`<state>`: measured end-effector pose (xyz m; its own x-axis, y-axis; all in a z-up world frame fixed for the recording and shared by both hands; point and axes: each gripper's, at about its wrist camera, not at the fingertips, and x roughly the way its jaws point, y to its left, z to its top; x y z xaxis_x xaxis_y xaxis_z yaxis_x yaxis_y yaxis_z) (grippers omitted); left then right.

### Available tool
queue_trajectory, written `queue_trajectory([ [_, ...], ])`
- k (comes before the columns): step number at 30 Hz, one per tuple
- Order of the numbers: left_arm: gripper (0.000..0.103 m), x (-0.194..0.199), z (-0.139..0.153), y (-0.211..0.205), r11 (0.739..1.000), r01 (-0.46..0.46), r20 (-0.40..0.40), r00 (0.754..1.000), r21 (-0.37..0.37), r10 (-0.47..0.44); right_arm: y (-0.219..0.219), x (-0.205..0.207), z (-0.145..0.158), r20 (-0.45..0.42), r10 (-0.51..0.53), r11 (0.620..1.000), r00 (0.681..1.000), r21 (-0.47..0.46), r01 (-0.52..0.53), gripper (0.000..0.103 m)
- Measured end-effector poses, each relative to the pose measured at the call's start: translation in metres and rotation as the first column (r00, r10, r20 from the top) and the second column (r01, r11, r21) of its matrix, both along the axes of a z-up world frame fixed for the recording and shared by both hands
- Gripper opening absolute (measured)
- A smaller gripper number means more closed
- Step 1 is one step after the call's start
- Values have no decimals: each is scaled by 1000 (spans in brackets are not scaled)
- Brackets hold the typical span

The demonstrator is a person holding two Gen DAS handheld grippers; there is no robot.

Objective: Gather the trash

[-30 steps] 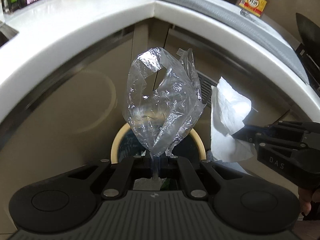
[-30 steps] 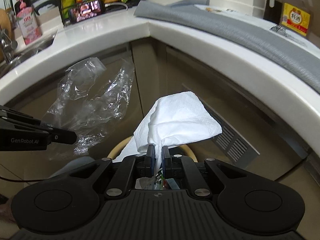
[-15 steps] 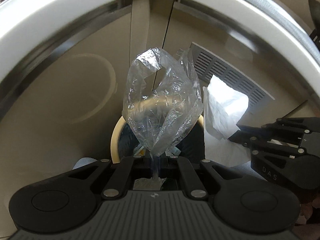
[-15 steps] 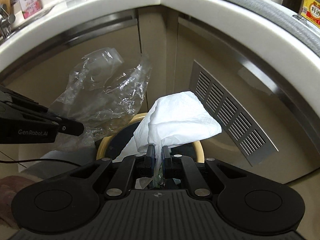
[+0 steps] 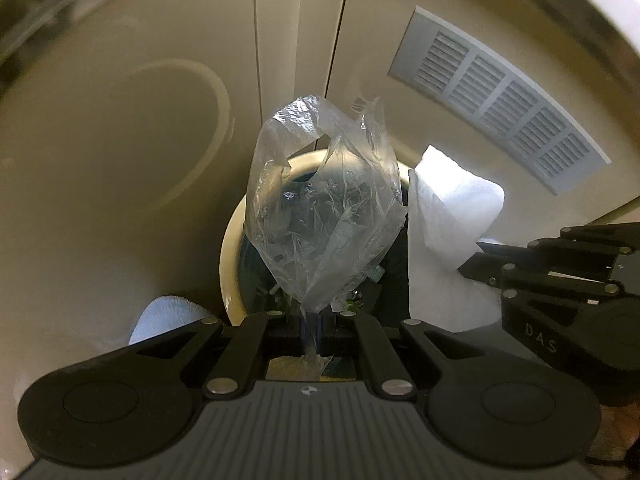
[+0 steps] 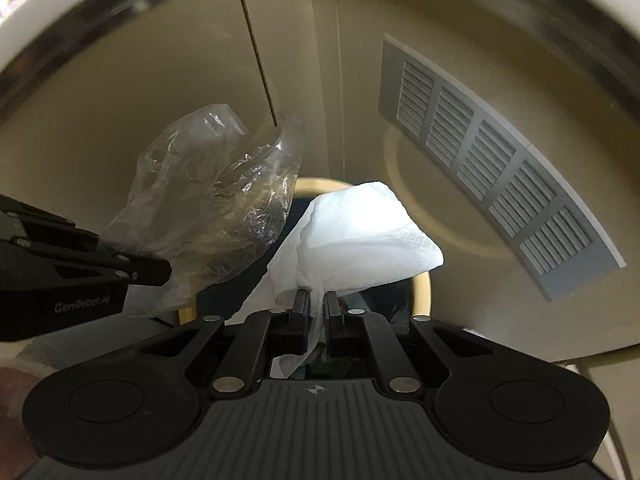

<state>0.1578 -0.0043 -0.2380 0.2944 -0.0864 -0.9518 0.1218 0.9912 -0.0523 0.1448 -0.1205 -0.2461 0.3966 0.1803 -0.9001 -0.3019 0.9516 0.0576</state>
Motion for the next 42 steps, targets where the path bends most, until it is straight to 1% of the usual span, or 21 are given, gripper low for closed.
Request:
queue_trajectory([
  [2,5,4,-7,-1,1000,4,-15,1000,6,-4,3,3,-5,-16,3,1000,1000,2,-3,9],
  [6,5,13,-20,-7,1000,6,-33,999,18,-6,9,9,-9,-22,12,1000,1000,-8,-12,9],
  [14,5,21,-32,-11,999,9,-54,999,42,-6,11,15,-14,-62,-5,1000,998,-8,4,9],
  [16,11,23,-34,-13,999,5,-54,999,53,-2,13,17,-16,-64,-10,1000,998,-12,9,10],
  [17,25,24,-36,-19,998,-1,-55,998,57,4,14,18,-16,-68,-8,1000,998,-14,8,15],
  [18,48,24,-36,-20,998,-7,-55,998,58,11,13,19,-14,-69,-10,1000,998,-15,9,26],
  [19,62,24,-36,-23,998,-17,-54,998,62,20,11,20,-13,-66,-13,1000,998,-15,12,34],
  [20,75,23,-36,-23,996,-30,-47,998,79,34,10,20,-10,-60,-15,1000,998,-18,14,47],
  [21,84,22,-35,-23,995,-38,-36,999,91,41,10,19,-8,-47,-22,999,999,-29,20,48],
  [22,87,21,-34,-23,994,-40,-32,999,98,43,9,18,-6,-33,-23,999,999,-37,22,48],
  [23,89,20,-33,-23,995,-41,-33,998,95,44,8,17,-4,-25,-23,999,999,-40,22,51],
  [24,90,20,-33,-22,996,-41,-40,998,85,45,7,17,-2,-25,-25,999,999,-38,24,55],
  [25,90,19,-33,-22,996,-41,-50,998,74,45,5,16,-1,-28,-30,999,999,-35,29,57],
  [27,96,17,-32,-23,997,-45,-59,997,70,49,3,14,3,-30,-37,999,999,-29,36,59],
  [29,101,14,-29,-26,995,-47,-41,998,86,50,2,10,8,-24,-40,999,999,-28,39,60],
  [30,103,12,-26,-27,995,-42,-32,998,90,46,1,7,8,-20,-40,999,999,-25,40,62],
  [31,103,10,-22,-28,995,-38,-23,999,92,40,0,4,12,-15,-37,999,999,-20,37,63],
  [35,103,0,-13,-33,996,-23,-7,1000,82,24,-8,-9,27,29,-5,1000,1000,-29,6,77],
  [38,103,-4,-14,-32,996,-18,-18,1000,90,20,-9,-20,37,54,8,999,998,-52,-5,88],
  [40,103,-5,-14,-32,996,-14,-28,999,88,16,-11,-25,42,66,4,998,998,-64,0,91],
  [42,103,-11,-10,-28,997,-11,-17,1000,82,12,-13,-29,47,74,-6,997,997,-72,11,91],
])
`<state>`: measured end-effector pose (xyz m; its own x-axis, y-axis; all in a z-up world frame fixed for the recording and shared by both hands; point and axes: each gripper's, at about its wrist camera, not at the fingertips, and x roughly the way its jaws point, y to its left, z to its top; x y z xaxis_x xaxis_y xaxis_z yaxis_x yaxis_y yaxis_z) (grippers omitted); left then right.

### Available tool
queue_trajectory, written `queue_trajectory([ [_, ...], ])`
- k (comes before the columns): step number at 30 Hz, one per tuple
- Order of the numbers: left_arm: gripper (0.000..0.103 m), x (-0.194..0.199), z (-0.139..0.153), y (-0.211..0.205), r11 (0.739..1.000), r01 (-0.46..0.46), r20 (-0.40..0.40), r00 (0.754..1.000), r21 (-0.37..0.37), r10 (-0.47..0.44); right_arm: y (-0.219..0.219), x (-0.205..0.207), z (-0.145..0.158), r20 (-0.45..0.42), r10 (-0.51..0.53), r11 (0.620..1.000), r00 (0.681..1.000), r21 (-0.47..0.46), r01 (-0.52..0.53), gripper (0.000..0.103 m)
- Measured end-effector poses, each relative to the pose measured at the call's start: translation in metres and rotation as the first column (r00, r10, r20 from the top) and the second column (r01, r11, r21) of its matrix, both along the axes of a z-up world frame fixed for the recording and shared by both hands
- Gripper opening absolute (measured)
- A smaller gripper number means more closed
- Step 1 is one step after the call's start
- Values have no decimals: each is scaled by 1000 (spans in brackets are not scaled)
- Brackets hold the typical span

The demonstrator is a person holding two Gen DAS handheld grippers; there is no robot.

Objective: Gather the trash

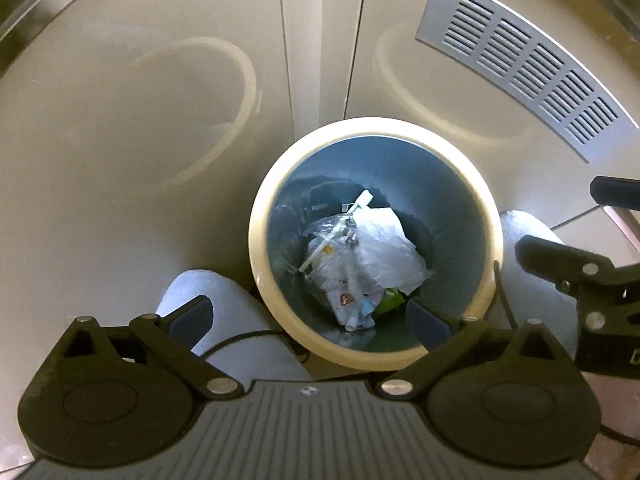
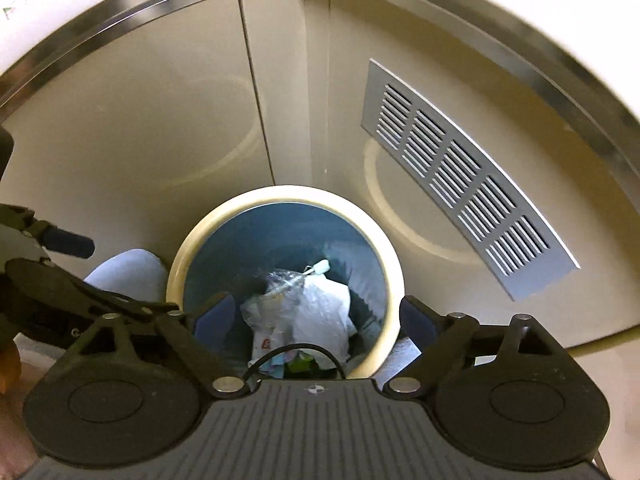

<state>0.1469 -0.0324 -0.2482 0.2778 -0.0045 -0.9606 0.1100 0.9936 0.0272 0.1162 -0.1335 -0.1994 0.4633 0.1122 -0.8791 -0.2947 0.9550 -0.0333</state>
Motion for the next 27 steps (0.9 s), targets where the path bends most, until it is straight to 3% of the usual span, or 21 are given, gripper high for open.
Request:
queue_trajectory([
  [8,103,-17,19,5,1000,1,74,997,-12,0,0,-21,18,46,-24,1000,999,0,25,92],
  [12,103,-19,25,-2,1000,16,83,996,27,-19,-1,-26,20,68,-23,1000,997,-8,24,92],
  [27,103,-27,35,-1,999,4,108,994,50,-10,2,-37,29,103,1,1000,995,-25,2,92],
])
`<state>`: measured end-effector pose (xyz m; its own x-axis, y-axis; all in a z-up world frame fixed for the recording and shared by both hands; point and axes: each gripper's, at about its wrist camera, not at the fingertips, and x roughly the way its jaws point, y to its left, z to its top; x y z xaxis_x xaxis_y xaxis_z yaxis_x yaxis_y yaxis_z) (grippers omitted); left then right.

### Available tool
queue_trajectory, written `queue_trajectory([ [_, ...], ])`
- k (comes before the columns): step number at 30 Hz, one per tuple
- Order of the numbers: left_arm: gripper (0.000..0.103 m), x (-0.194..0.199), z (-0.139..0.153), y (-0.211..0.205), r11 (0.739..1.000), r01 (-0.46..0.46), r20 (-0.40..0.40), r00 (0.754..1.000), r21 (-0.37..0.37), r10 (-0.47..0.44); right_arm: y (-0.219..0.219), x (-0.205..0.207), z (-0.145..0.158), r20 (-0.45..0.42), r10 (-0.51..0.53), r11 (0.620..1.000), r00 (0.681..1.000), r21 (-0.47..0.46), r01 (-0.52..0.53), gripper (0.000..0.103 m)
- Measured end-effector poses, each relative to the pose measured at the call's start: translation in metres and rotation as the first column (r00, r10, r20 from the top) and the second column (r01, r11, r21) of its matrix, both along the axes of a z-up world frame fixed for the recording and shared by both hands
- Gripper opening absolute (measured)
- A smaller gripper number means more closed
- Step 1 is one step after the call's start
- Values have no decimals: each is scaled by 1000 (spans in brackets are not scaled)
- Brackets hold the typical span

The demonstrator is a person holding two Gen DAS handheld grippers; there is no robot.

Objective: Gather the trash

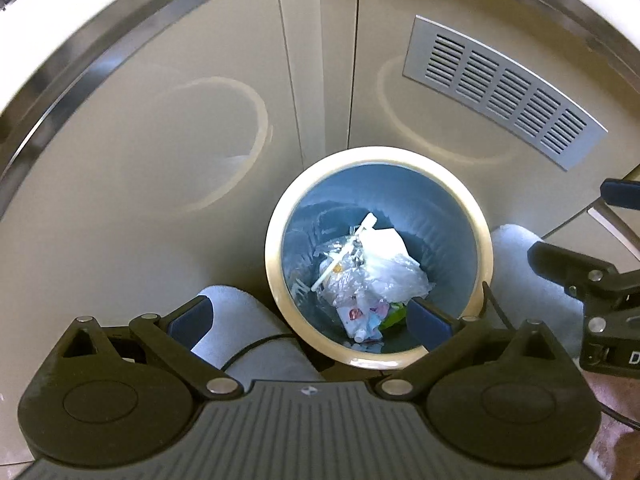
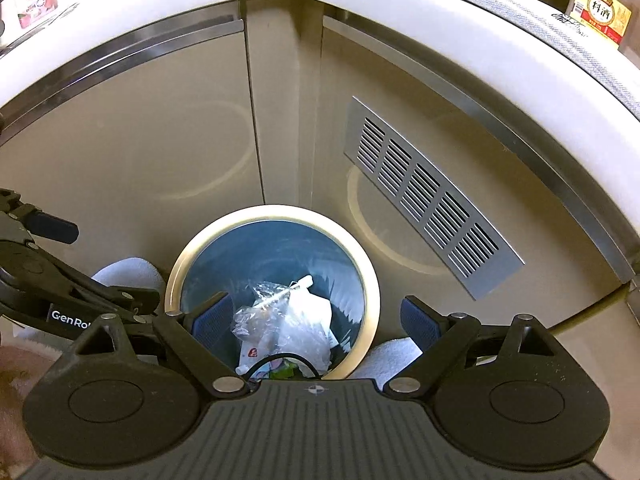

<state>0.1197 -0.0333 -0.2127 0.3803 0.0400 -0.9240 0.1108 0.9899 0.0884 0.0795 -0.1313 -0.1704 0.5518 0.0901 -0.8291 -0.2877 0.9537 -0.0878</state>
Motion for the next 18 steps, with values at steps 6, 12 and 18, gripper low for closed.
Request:
queue_trajectory([
  [6,103,1,0,4,999,-38,-5,999,8,38,-2,1,-2,-10,-11,1000,1000,4,12,92],
  [12,103,4,-4,6,999,-10,-58,998,-45,7,1,4,-6,-30,-3,1000,1000,-3,3,92],
  [18,103,3,-8,2,1000,-19,-72,997,-23,17,2,8,-12,-59,-6,1000,998,-5,6,94],
])
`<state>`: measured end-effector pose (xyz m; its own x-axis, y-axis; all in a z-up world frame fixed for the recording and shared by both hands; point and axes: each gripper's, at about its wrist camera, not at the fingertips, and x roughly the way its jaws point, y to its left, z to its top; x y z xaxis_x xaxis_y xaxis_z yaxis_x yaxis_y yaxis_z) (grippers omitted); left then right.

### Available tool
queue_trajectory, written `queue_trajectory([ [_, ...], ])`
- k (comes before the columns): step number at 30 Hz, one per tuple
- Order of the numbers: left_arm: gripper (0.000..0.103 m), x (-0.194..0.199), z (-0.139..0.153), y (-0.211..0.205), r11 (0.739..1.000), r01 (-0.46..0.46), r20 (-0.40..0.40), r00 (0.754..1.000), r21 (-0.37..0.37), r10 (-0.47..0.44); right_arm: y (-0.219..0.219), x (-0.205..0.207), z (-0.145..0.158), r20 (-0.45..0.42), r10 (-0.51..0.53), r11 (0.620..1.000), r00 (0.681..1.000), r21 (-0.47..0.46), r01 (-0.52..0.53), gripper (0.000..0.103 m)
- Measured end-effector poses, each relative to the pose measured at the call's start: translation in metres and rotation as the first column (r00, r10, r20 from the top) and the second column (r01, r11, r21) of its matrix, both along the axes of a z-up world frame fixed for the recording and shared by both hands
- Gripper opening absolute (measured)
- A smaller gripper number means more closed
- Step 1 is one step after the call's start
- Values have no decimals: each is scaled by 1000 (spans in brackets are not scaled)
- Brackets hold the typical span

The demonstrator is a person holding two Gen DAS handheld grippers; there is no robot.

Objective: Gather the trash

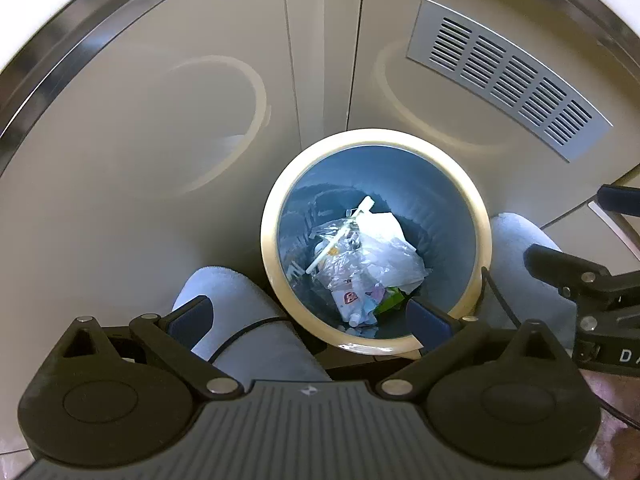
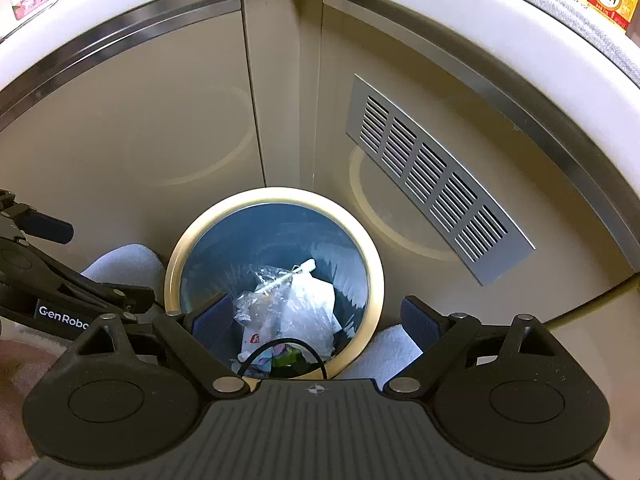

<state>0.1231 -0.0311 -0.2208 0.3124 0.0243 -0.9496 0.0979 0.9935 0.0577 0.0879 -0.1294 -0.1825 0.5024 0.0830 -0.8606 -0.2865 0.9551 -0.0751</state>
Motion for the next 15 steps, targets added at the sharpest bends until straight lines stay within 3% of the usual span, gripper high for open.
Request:
queue_trajectory([
  [15,103,0,0,1,1000,3,3,1000,17,-3,4,-2,-4,-12,28,1000,1000,-9,-28,100],
])
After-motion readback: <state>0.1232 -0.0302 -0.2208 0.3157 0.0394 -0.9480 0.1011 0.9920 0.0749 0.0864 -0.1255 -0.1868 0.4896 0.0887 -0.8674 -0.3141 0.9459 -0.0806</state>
